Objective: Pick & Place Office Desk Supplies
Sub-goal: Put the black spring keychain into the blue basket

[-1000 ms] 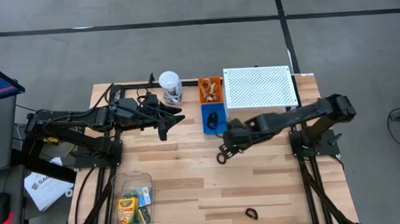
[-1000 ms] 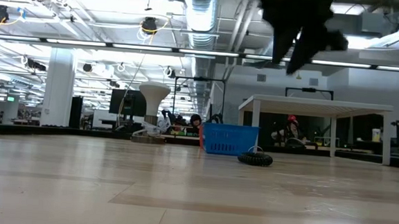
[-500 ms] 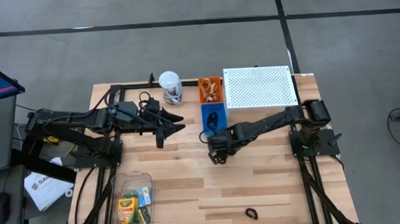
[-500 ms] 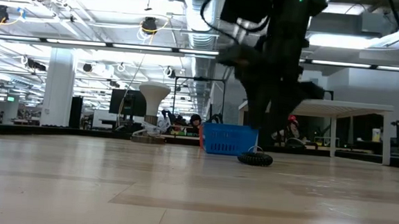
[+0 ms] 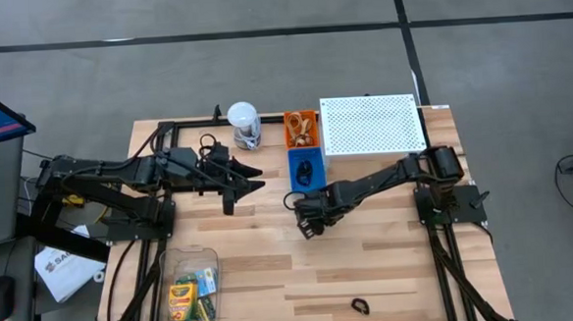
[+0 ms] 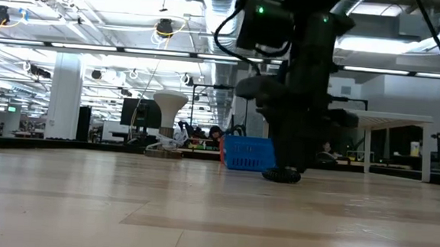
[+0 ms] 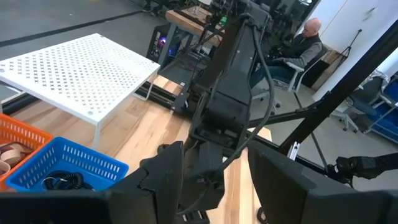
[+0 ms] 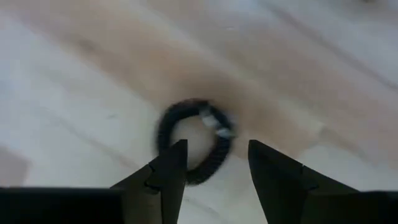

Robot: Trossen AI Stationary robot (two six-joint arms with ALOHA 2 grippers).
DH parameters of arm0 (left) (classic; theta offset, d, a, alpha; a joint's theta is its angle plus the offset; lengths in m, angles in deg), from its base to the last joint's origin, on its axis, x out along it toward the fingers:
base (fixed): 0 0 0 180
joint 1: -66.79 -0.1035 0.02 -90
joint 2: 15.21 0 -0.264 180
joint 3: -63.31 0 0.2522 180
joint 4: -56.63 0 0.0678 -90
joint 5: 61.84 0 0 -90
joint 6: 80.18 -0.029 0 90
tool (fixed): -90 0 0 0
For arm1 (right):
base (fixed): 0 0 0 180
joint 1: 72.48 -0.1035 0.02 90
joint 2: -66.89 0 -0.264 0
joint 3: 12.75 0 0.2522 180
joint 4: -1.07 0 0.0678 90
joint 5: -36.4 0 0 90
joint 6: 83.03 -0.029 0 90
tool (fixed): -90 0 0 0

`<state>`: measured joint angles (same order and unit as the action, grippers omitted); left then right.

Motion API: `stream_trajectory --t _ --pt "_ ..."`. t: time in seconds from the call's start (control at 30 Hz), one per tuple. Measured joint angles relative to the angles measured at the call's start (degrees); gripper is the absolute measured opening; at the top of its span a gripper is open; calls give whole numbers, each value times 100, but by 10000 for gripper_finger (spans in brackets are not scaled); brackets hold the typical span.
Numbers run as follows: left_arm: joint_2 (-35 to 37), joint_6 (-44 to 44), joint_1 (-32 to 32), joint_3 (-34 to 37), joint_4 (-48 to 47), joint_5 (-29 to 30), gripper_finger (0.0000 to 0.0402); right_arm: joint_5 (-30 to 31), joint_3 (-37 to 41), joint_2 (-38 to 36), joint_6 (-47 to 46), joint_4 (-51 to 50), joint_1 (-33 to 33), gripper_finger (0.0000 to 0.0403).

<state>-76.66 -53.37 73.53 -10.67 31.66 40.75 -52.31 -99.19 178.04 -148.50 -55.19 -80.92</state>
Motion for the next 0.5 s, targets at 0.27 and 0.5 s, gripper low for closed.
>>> stream_trajectory --t 0.27,0.5 --pt "0 0 0 0 -33 1 173 -153 431 -41 -117 507 -153 132" --pt "0 0 0 0 -33 9 173 19 458 -37 101 478 -332 15"
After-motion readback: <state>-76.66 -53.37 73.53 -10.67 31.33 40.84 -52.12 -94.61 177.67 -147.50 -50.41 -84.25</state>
